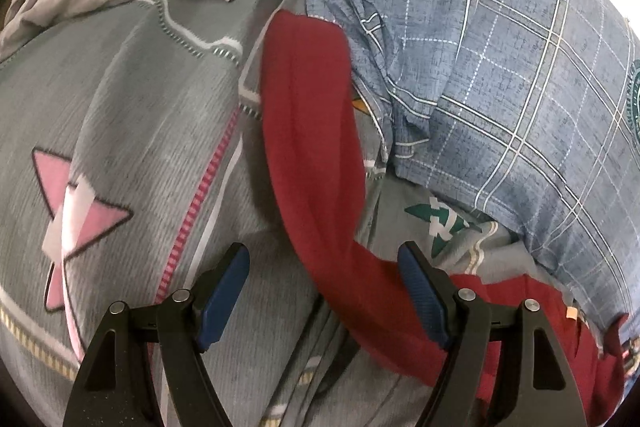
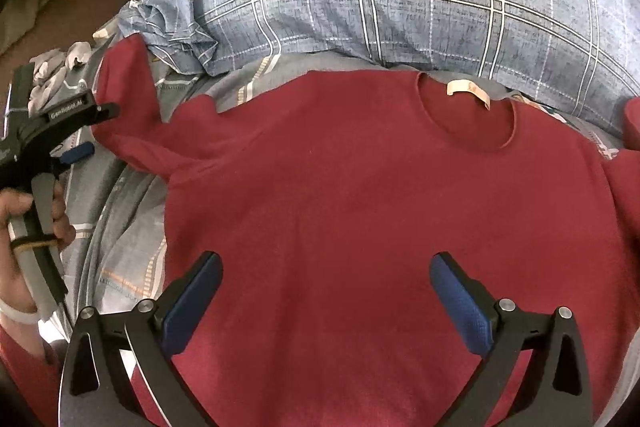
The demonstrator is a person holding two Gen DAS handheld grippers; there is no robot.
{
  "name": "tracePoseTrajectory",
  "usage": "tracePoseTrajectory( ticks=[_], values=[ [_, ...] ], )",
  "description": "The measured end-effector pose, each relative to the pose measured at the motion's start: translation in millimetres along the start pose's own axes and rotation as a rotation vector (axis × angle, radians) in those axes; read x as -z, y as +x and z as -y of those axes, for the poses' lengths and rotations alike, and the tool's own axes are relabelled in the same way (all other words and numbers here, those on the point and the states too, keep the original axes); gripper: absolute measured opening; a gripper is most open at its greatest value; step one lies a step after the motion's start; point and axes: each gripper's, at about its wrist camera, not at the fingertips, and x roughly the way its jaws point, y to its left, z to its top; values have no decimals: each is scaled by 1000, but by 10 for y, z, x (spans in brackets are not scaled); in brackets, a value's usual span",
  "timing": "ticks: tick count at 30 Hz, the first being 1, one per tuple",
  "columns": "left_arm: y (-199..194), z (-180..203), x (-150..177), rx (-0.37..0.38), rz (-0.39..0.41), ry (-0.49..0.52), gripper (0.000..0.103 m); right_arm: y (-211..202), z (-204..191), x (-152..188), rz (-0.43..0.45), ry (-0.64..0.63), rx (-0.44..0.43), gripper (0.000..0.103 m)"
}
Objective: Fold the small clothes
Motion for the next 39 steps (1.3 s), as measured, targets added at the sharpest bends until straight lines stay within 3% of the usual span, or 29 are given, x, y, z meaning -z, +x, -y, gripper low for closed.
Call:
tracePoseTrajectory(
  ticks=[9, 10, 12, 13, 14, 16, 18, 24, 27, 29, 33, 36, 39],
  values=[
    [112, -36, -80, 46, 15, -19, 74, 74, 6, 10, -19, 12, 1, 103],
    [120, -50, -85, 56, 18, -23, 70, 82, 5, 10, -21, 13, 2, 103],
    [183, -102, -97, 77, -8, -41, 47, 86, 3, 9, -21, 17, 1, 103],
    [231, -141, -101, 91, -31, -58, 26, 88, -2, 11, -21, 17, 0, 103],
    [320, -225, -100, 115, -73, -94, 14, 89, -5, 12, -20, 18, 0, 103],
    [398, -337, -110, 146, -102, -147, 10, 89, -13, 19, -19, 21, -2, 103],
    [367, -387, -137, 166, -81, -163, 7, 86, -19, 30, -17, 25, -6, 103],
    [30, -232, -67, 255, 12, -74, 4, 58, -18, 60, -17, 33, -13, 103],
    [-152, -123, 65, 297, 27, -7, 4, -5, -11, 56, -3, 36, -14, 103],
    [-300, 40, 216, 316, 39, 98, 4, -50, 7, 37, 8, 39, -15, 103],
    [-540, 529, 613, 346, 65, 400, 4, -160, 86, -26, 37, 62, -17, 103],
    [-563, 924, 1126, 382, 15, 650, 5, -277, 220, -64, 62, 90, -6, 103],
    [-481, 1227, 1579, 404, -70, 805, 23, -397, 406, -79, 90, 120, 26, 103]
  ],
)
